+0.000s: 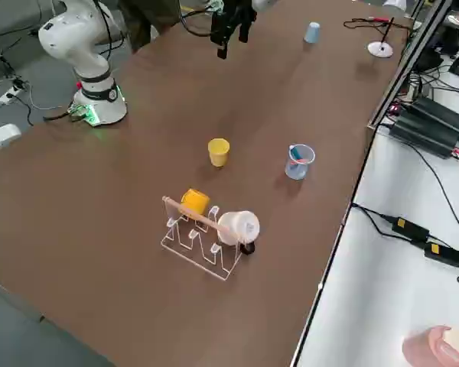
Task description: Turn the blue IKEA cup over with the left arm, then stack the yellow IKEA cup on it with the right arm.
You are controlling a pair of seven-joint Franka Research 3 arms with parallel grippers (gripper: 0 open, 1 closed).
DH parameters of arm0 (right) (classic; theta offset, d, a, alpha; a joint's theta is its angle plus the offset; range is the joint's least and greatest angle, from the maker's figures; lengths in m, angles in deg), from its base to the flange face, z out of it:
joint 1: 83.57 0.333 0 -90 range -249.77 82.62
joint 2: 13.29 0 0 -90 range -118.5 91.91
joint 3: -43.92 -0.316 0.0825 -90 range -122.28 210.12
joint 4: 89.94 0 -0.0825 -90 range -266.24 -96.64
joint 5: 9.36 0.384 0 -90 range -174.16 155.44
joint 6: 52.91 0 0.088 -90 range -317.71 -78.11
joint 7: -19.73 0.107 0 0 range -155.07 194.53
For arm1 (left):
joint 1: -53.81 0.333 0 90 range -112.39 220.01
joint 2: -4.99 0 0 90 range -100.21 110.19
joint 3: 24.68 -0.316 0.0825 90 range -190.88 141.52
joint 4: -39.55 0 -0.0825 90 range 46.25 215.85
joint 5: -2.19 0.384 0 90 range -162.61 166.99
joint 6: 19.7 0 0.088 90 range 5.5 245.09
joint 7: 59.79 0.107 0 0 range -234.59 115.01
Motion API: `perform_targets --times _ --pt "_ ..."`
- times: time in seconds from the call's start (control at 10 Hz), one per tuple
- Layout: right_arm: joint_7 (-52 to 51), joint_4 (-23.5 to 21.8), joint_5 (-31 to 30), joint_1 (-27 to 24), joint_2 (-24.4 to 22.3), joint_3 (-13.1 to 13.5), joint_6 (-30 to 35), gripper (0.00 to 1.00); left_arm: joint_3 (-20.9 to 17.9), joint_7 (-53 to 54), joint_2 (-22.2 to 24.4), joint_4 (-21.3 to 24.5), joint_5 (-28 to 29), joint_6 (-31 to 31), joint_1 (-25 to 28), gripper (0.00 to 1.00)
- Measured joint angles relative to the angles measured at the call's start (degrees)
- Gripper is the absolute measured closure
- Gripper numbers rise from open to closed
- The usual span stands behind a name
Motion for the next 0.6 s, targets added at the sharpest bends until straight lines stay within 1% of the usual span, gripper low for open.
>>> perform_targets --times 0.4,0.5,0.6 --pt "0.0 0.0 0.0 0.0 0.0 0.0 0.0 0.0 0.2 0.2 0.0 0.0 0.0 -0.2 -0.1 0.01" --pt "0.0 0.0 0.0 0.0 0.0 0.0 0.0 0.0 0.1 1.6 0.0 0.1 -0.7 -0.6 0.1 0.01" --pt "0.0 0.0 0.0 0.0 0.0 0.0 0.0 0.0 0.1 5.8 -0.1 0.6 -2.5 -0.8 1.3 0.01"
